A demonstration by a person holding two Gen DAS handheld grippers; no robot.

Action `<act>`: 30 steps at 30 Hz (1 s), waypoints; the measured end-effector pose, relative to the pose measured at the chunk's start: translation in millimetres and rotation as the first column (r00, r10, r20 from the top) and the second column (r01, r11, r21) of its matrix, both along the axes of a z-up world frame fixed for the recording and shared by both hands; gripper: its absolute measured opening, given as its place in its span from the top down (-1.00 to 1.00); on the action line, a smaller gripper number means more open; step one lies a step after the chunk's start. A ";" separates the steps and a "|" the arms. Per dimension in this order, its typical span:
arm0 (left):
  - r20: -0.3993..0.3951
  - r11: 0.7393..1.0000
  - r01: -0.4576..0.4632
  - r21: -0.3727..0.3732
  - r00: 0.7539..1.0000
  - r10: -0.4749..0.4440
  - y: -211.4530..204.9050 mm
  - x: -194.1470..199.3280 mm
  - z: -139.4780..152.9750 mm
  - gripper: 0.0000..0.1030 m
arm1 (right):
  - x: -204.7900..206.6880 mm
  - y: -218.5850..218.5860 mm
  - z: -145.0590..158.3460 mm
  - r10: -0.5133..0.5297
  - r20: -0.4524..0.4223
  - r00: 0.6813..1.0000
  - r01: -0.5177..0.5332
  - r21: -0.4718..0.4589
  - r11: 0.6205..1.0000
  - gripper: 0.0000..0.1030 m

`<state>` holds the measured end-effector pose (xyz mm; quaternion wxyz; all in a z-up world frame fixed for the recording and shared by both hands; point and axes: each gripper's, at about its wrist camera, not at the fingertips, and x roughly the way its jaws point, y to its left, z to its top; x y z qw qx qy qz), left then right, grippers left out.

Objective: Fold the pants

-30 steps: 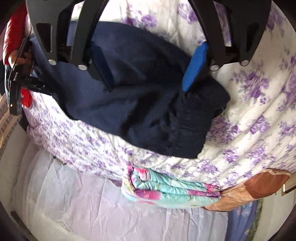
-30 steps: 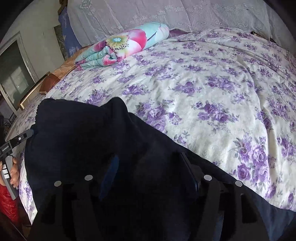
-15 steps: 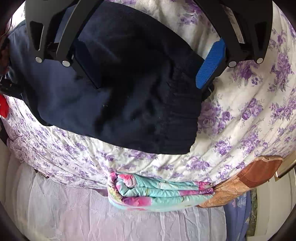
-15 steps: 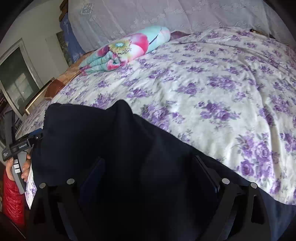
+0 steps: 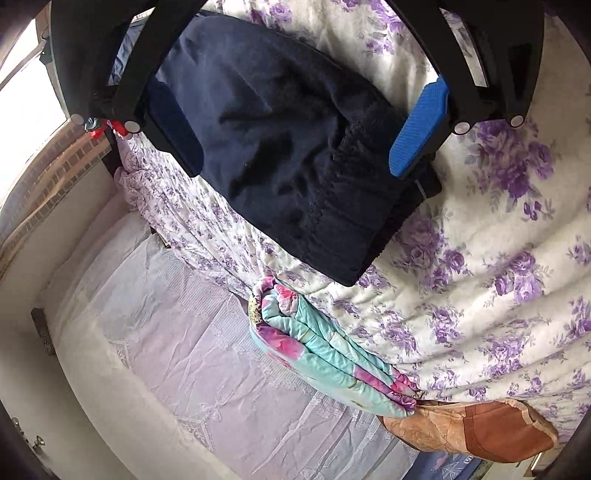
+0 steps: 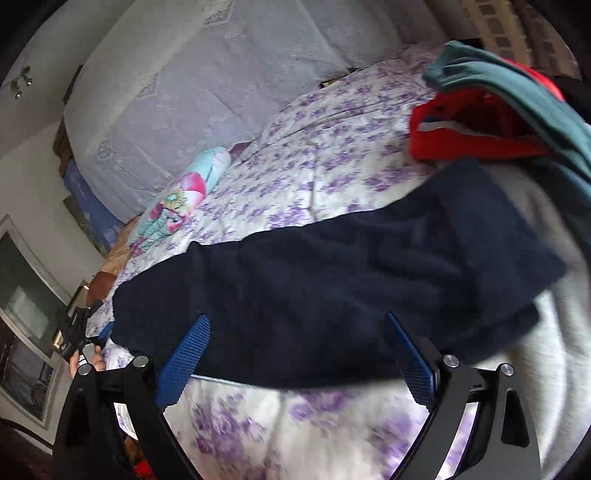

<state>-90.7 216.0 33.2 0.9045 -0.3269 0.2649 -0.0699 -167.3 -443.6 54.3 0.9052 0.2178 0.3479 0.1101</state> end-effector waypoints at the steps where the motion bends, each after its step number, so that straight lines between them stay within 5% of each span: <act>1: 0.001 1.000 -0.001 0.000 1.000 0.001 -0.1 -0.7 0.2 -0.91 | -7.2 -9.8 1.1 -0.012 -0.017 1.000 0.012 0.013 1.000 -0.85; 7: 0.022 0.999 -0.013 -0.052 1.000 0.014 10.4 -8.9 -3.5 -0.91 | -22.8 -46.7 -34.4 -0.091 -0.139 0.986 0.113 0.163 0.980 -0.81; 12: 0.014 0.999 -0.020 -0.037 1.000 0.020 9.6 -10.4 -3.3 -0.91 | -9.8 -67.8 -48.5 -0.190 -0.091 0.978 0.207 0.252 0.945 -0.62; 14: 0.016 0.999 -0.020 -0.041 1.000 0.020 10.0 -10.7 -3.4 -0.91 | 1.4 -71.2 -50.1 -0.231 -0.067 0.971 0.240 0.242 0.940 -0.36; 16: 0.020 0.999 -0.022 -0.048 1.000 0.023 11.1 -11.9 -3.8 -0.91 | 11.3 -73.0 -57.1 -0.287 -0.061 0.956 0.294 0.203 0.934 0.67; 18: 0.020 0.998 -0.026 -0.053 0.999 0.027 12.2 -12.5 -4.3 -0.91 | 12.7 -75.8 -65.8 -0.338 -0.048 0.940 0.339 0.232 0.912 0.69; 21: 0.018 0.998 -0.027 -0.049 0.999 0.028 12.4 -12.1 -4.5 -0.91 | 10.7 -32.6 -24.3 -0.305 0.135 0.943 0.304 0.028 0.952 0.70; 25: 0.030 0.997 -0.027 -0.069 0.999 0.029 14.6 -13.7 -5.7 -0.91 | 32.6 66.5 38.3 -0.052 0.287 0.956 0.111 -0.193 0.975 0.70; 27: 0.036 0.996 -0.027 -0.088 0.999 0.031 16.9 -14.5 -6.9 -0.91 | 45.8 125.7 51.2 0.088 0.304 0.948 0.012 -0.311 0.950 0.70; 30: 0.040 0.994 -0.027 -0.103 0.999 0.031 18.6 -14.3 -7.7 -0.91 | 62.5 227.3 32.7 0.325 0.211 0.922 -0.171 -0.532 0.830 0.56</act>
